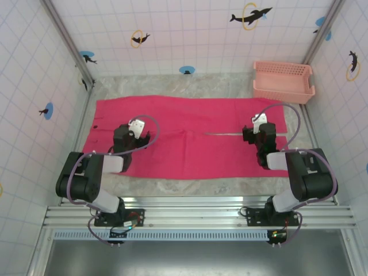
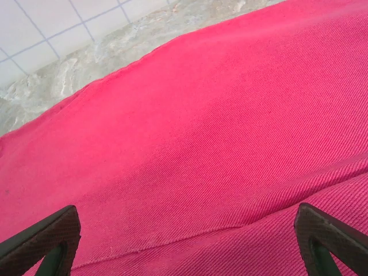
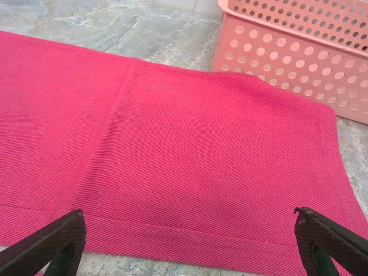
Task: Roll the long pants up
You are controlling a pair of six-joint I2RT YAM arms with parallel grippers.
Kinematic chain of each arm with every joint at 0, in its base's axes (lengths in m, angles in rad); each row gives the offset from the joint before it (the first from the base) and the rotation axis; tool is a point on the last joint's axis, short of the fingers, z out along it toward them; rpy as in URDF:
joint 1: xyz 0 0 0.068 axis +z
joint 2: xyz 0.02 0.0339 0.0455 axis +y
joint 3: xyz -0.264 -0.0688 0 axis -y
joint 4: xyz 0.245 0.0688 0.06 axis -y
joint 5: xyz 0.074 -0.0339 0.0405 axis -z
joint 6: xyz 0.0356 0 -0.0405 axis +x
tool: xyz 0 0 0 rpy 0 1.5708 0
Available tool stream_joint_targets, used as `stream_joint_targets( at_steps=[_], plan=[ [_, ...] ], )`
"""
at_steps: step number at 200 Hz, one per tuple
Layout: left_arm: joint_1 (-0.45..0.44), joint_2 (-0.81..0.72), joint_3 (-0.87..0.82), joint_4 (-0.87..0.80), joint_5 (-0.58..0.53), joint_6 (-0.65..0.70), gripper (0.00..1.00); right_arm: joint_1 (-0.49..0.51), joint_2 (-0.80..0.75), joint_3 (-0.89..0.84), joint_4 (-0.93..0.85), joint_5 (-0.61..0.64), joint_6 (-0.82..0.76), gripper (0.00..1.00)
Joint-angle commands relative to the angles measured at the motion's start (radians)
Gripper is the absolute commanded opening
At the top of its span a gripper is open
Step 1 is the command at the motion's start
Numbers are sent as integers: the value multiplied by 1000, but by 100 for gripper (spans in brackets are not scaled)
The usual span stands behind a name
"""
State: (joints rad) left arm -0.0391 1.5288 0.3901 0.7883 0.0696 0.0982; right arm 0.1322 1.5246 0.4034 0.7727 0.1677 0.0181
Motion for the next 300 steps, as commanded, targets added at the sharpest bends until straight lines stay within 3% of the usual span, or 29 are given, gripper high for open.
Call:
stream_joint_targets(
  at_steps=[1, 108, 116, 125, 136, 152, 163, 185, 202, 224, 251, 300],
  plan=[
    [5, -16, 20, 21, 11, -13, 98, 0, -7, 11, 27, 8, -1, 96],
    [5, -23, 24, 25, -4, -14, 97, 0, -7, 12, 28, 8, -1, 96],
    [3, -52, 73, -79, -35, -26, 97, 0, -7, 11, 29, 9, -1, 96],
    [5, -103, 186, -344, -79, -41, 97, 2, -10, 13, 29, 20, -1, 96],
    [2, -121, 358, -624, -163, -27, 97, 12, -53, 80, -130, 42, -10, 96],
    [4, -122, 583, -935, -277, 8, 97, 49, -88, 352, -657, 93, -30, 96],
    [4, -119, 721, -1105, -356, 15, 98, 97, -77, 501, -899, 83, -74, 96],
    [4, -125, 890, -1330, -514, 20, 98, 329, -90, 630, -1180, 214, -238, 97],
    [5, -135, 942, -1444, -643, 28, 97, 500, -83, 688, -1359, 235, -239, 97],
    [4, -168, 923, -1519, -684, 73, 98, 659, -57, 714, -1516, 172, -189, 85],
    [4, -230, 836, -1538, -739, 88, 97, 825, -59, 645, -1552, 220, -164, 81],
    [3, -294, 754, -1565, -766, 179, 97, 862, -58, 596, -1636, 62, -129, 70]
  ],
)
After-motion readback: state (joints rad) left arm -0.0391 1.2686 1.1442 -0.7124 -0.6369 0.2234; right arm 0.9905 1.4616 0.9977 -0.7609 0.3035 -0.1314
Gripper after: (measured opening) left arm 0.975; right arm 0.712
